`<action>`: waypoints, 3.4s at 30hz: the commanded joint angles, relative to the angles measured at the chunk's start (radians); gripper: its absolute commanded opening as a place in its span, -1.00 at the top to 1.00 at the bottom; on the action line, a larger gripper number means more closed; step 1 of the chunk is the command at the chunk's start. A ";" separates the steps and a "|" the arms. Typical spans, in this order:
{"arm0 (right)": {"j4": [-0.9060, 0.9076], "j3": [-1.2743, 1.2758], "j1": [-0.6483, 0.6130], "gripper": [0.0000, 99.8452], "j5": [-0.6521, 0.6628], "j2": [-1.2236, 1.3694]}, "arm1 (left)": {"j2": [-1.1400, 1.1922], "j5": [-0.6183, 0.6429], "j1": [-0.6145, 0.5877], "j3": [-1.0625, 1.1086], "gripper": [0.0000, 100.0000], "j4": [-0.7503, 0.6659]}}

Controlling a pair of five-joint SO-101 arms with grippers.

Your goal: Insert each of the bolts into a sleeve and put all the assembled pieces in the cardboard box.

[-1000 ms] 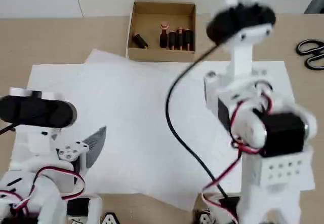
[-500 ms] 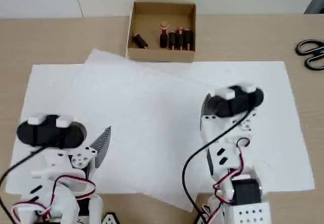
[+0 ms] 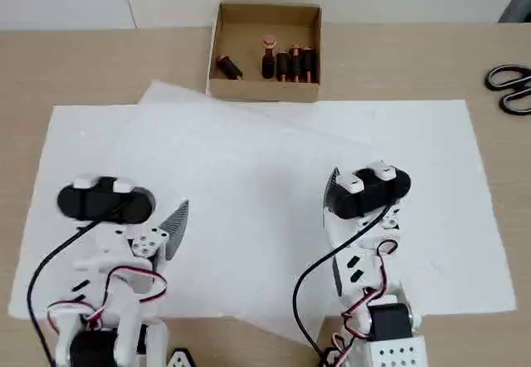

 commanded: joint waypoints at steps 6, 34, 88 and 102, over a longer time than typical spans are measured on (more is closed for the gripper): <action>0.381 0.009 0.001 0.49 0.008 -0.007 | -0.002 0.012 0.005 0.051 0.37 0.101; 0.424 0.006 0.005 0.49 0.011 -0.030 | -0.002 0.012 0.028 0.255 0.37 0.064; 0.424 0.006 0.005 0.49 0.011 -0.030 | -0.002 0.011 0.028 0.255 0.37 0.064; 0.424 0.006 0.005 0.49 0.011 -0.030 | -0.002 0.011 0.028 0.255 0.37 0.064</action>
